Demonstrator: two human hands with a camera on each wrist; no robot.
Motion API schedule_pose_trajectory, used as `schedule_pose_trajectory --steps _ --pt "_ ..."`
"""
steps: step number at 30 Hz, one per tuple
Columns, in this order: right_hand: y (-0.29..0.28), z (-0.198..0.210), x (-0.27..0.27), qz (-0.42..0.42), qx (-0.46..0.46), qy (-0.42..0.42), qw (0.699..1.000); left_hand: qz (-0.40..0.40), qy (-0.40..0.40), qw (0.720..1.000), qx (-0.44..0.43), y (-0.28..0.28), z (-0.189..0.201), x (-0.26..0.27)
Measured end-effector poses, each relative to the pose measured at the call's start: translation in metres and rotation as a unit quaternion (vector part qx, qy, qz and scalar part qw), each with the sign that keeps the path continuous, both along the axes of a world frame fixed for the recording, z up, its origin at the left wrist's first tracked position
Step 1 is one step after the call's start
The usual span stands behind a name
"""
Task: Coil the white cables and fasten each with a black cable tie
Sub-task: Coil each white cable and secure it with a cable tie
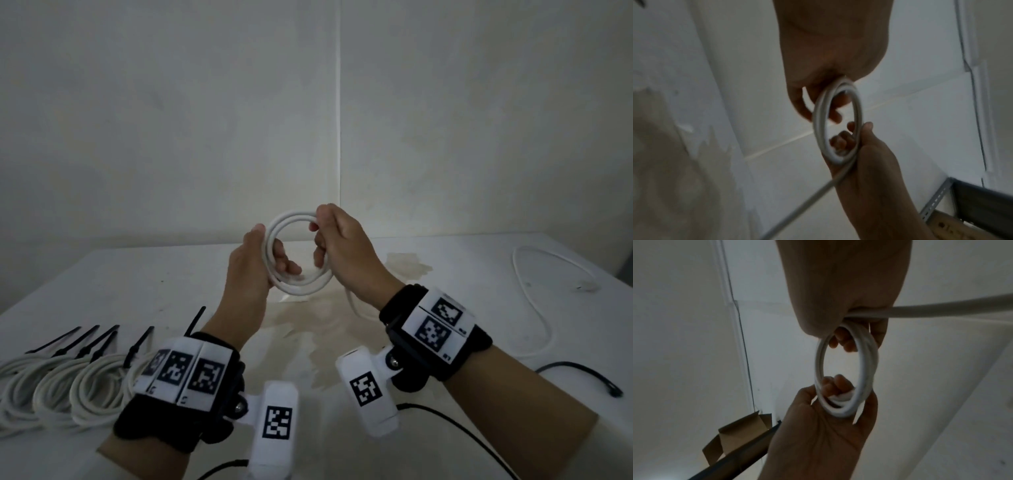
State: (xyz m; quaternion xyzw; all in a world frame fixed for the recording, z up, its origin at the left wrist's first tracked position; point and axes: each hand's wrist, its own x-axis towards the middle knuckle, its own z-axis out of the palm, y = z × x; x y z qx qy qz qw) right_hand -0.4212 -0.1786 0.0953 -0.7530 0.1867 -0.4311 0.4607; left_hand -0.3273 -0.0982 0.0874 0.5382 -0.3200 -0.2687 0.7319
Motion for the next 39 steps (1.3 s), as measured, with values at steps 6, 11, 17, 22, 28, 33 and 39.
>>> schedule_pose_trajectory --steps 6,11,17,22,28,33,39 --pt "-0.006 0.000 -0.009 0.025 -0.115 0.109 0.987 -0.064 -0.111 0.988 0.080 0.001 0.007 0.002" --pt "0.001 -0.002 -0.006 0.024 -0.056 0.041 0.997 0.017 0.024 0.999 0.022 -0.004 0.006 -0.015" --pt "0.006 -0.009 -0.009 -0.025 -0.025 0.024 0.999 0.048 0.111 0.992 -0.039 -0.007 0.008 -0.016" --pt "-0.007 -0.005 -0.015 -0.086 -0.146 0.071 0.983 0.042 0.087 0.995 -0.011 -0.004 0.007 -0.009" --pt "-0.020 0.004 -0.018 -0.120 -0.123 0.069 0.983 0.012 0.050 0.998 0.024 -0.001 0.003 -0.013" --pt "-0.022 0.004 -0.023 -0.112 -0.084 0.055 0.989 0.036 0.040 0.998 0.022 -0.001 0.000 -0.013" --pt "-0.004 -0.015 -0.024 0.046 0.009 0.107 0.993 0.089 0.010 0.996 -0.011 -0.004 -0.002 -0.009"
